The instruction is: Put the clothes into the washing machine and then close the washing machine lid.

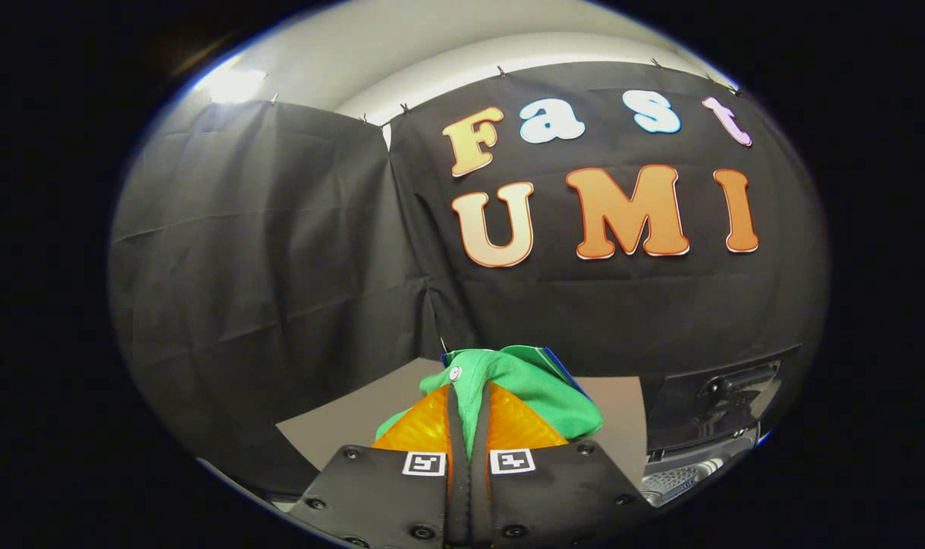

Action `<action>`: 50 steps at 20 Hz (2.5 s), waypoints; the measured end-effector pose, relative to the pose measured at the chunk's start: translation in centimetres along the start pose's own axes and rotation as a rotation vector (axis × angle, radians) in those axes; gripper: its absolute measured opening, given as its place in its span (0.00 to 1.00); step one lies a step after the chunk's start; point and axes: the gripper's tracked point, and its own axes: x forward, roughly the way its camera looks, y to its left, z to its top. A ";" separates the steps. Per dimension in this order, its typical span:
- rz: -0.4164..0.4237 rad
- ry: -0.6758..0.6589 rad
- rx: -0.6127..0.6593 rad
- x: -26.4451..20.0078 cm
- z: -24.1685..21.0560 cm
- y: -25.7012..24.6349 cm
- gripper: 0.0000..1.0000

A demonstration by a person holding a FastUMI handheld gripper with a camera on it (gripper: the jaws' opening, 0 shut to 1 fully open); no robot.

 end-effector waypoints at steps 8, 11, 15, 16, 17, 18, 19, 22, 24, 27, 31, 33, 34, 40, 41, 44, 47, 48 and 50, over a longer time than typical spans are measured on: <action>0.003 -0.103 0.018 -3.6 5.5 -5.5 0.08; -0.008 -0.135 0.001 -5.2 7.5 -9.6 0.08; -0.063 -0.153 -0.034 -7.8 8.8 -16.9 0.08; -0.079 -0.154 -0.039 -8.1 8.9 -18.8 0.08; -0.095 -0.152 -0.040 -8.6 8.8 -20.7 0.08; -0.110 -0.148 -0.039 -9.0 8.6 -22.5 0.08; -0.122 -0.141 -0.037 -9.5 8.3 -24.3 0.08; -0.153 -0.109 -0.042 -11.0 6.4 -28.8 0.08; -0.170 -0.081 -0.045 -11.5 4.6 -31.5 0.08; -0.191 -0.032 -0.021 -12.2 1.5 -34.7 0.08; -0.213 0.043 0.018 -12.0 -3.4 -37.7 0.08; -0.212 0.075 0.032 -11.4 -5.9 -38.8 0.08; -0.201 0.078 0.035 -11.3 -7.1 -39.0 0.08; -0.154 0.213 0.025 -8.6 -16.5 -39.4 0.08; -0.154 0.235 0.038 -8.3 -18.2 -39.5 0.08; -0.162 0.300 0.093 -7.3 -22.9 -39.9 0.08; -0.167 0.367 0.099 -6.8 -26.2 -39.7 0.08; -0.168 0.389 0.096 -6.7 -27.3 -39.7 0.08; -0.178 0.436 0.120 -6.0 -29.3 -40.1 0.08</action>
